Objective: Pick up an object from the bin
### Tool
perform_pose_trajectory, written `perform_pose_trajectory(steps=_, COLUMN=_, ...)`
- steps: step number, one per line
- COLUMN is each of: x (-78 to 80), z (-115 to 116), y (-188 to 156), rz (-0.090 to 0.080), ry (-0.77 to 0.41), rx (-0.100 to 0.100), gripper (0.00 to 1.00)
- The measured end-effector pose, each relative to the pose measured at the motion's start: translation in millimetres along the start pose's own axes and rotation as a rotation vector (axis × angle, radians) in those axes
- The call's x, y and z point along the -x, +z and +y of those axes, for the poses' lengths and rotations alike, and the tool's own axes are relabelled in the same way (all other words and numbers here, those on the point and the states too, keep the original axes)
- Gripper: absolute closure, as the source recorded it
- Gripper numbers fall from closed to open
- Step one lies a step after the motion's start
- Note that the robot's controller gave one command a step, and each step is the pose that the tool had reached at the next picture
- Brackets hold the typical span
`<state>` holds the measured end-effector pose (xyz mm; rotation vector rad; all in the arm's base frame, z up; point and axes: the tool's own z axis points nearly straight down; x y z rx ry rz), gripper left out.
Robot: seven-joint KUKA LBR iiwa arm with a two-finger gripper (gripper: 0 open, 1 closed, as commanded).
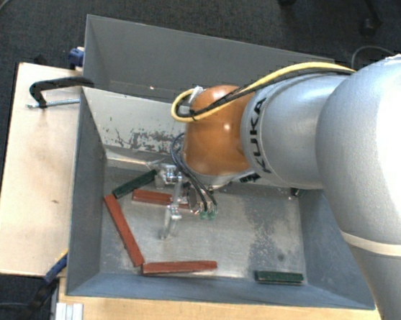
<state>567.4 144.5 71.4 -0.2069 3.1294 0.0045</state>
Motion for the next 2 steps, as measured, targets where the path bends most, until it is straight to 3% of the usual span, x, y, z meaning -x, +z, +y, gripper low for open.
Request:
perform_pose_trajectory(steps=1, x=-0.3, z=0, y=0, rz=0.001, ry=0.000, rx=0.000, gripper=1.00)
perform_pose_trajectory(steps=2, x=-15.1, z=-33, y=-169, rz=-0.008, ry=-0.237, rx=-0.002, gripper=1.00)
